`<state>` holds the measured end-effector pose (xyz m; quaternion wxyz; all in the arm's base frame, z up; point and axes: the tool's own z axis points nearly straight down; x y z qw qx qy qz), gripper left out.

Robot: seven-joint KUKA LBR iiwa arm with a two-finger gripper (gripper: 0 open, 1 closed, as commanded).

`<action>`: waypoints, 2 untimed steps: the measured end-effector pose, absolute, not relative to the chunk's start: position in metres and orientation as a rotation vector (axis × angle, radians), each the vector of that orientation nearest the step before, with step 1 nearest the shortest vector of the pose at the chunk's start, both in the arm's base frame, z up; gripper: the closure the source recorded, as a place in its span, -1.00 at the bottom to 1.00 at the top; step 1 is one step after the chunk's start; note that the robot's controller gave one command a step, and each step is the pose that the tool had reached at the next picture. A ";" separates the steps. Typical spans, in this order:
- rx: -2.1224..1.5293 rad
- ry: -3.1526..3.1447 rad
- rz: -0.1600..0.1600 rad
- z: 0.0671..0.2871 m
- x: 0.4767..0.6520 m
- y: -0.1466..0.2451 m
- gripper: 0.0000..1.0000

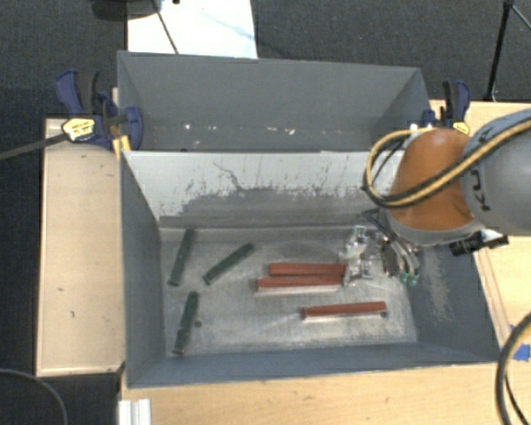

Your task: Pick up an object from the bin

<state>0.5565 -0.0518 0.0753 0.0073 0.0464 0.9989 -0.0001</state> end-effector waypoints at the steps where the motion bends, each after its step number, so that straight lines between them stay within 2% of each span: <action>1: 0.083 3.132 -0.001 0.244 0.547 -0.041 1.00; 2: 0.083 3.137 0.000 0.241 0.546 -0.041 -1.00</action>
Offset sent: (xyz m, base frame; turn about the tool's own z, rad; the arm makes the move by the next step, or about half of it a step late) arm 0.0000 0.0000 0.0000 0.0000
